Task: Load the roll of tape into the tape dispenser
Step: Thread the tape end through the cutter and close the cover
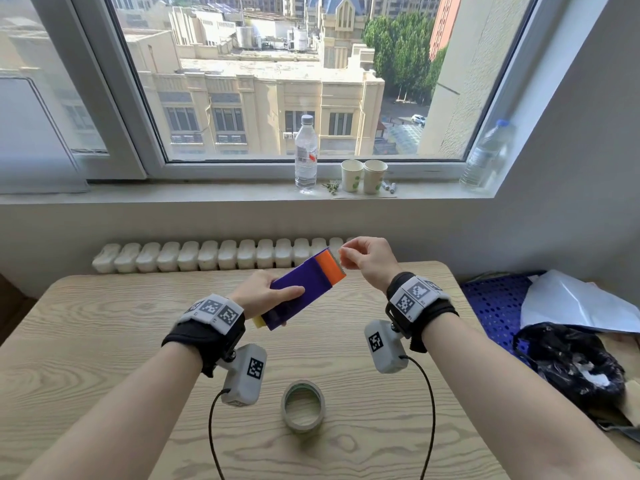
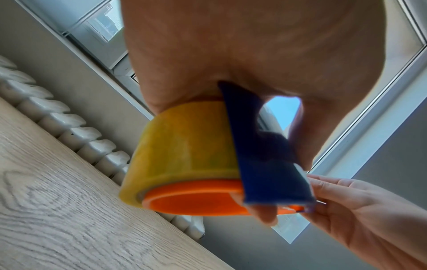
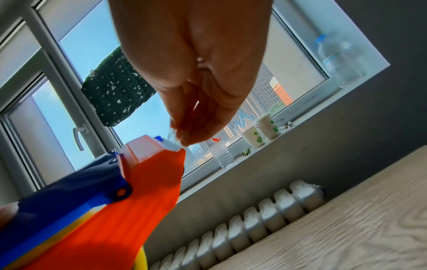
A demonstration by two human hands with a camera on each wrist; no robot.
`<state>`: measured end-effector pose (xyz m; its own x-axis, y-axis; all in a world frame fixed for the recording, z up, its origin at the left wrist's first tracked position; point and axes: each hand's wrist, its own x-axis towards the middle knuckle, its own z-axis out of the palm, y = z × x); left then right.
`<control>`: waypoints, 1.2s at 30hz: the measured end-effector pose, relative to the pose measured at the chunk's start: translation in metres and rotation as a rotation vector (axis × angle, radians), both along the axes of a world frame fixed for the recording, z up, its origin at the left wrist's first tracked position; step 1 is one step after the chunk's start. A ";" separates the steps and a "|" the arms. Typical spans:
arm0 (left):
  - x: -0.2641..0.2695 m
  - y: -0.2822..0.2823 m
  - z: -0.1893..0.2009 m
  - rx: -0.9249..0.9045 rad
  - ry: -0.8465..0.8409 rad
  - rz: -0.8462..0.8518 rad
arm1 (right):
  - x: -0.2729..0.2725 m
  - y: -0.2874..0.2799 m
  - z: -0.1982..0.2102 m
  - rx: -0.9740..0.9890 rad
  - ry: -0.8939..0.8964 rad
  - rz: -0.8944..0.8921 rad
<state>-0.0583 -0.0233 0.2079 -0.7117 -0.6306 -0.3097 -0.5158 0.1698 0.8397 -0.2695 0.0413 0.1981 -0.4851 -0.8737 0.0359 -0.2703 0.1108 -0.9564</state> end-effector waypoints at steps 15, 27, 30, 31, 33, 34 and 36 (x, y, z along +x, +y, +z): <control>-0.003 -0.001 0.000 0.040 -0.010 0.050 | 0.007 0.003 -0.004 -0.084 0.449 0.045; 0.014 -0.005 -0.021 0.108 0.015 0.127 | 0.002 0.003 0.003 -0.070 0.177 -0.065; 0.018 -0.004 -0.023 0.110 0.036 0.101 | 0.003 0.005 0.004 -0.052 0.121 -0.061; 0.018 -0.004 -0.024 0.111 0.037 0.099 | 0.003 0.005 0.004 -0.059 0.101 -0.060; 0.019 -0.005 -0.024 0.104 0.022 0.087 | 0.004 0.005 0.002 -0.071 0.066 -0.059; 0.018 -0.006 -0.025 0.092 0.010 0.079 | 0.005 0.005 0.001 -0.068 0.059 -0.056; 0.019 -0.008 -0.026 0.063 -0.007 0.068 | 0.007 0.005 -0.002 -0.054 0.050 -0.044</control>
